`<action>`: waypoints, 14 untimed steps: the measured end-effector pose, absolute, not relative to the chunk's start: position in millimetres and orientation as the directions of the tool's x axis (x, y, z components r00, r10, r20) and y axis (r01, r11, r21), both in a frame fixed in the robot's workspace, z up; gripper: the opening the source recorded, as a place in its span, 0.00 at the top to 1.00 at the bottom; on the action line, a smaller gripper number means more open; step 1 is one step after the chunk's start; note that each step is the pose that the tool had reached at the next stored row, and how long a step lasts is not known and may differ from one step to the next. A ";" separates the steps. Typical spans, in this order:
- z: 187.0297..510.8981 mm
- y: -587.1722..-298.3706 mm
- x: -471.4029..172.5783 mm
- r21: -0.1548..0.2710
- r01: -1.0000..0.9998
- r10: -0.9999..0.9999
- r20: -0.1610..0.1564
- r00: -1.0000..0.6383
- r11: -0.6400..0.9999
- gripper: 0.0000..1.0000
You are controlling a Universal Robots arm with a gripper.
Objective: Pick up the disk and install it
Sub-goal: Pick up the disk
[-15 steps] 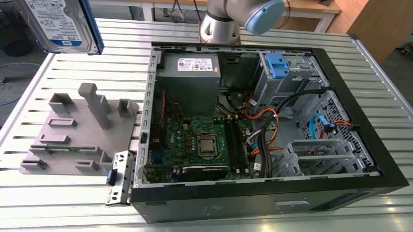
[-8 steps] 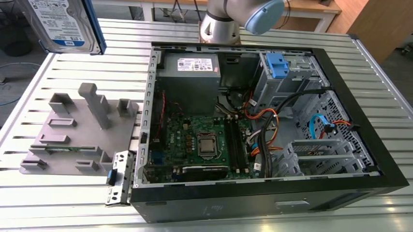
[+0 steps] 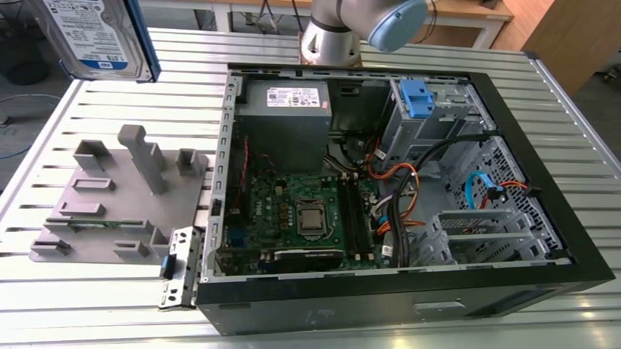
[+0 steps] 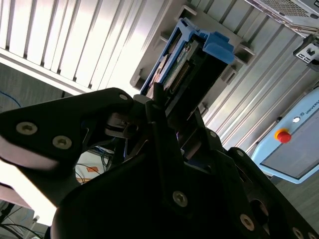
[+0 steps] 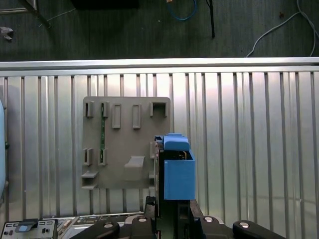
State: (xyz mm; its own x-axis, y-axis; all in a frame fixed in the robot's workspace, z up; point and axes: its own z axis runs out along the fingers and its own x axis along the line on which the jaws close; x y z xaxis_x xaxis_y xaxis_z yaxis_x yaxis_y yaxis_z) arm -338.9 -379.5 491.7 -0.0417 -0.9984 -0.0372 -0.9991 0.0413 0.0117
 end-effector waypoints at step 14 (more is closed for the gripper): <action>491.7 -379.6 -328.7 0.012 -0.999 -0.998 -0.037 -0.042 0.041 0.65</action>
State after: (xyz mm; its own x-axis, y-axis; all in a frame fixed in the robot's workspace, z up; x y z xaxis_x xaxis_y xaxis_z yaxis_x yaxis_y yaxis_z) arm -328.7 -379.6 491.7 -0.0417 -0.9984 -0.0372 -0.9991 0.0413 0.0117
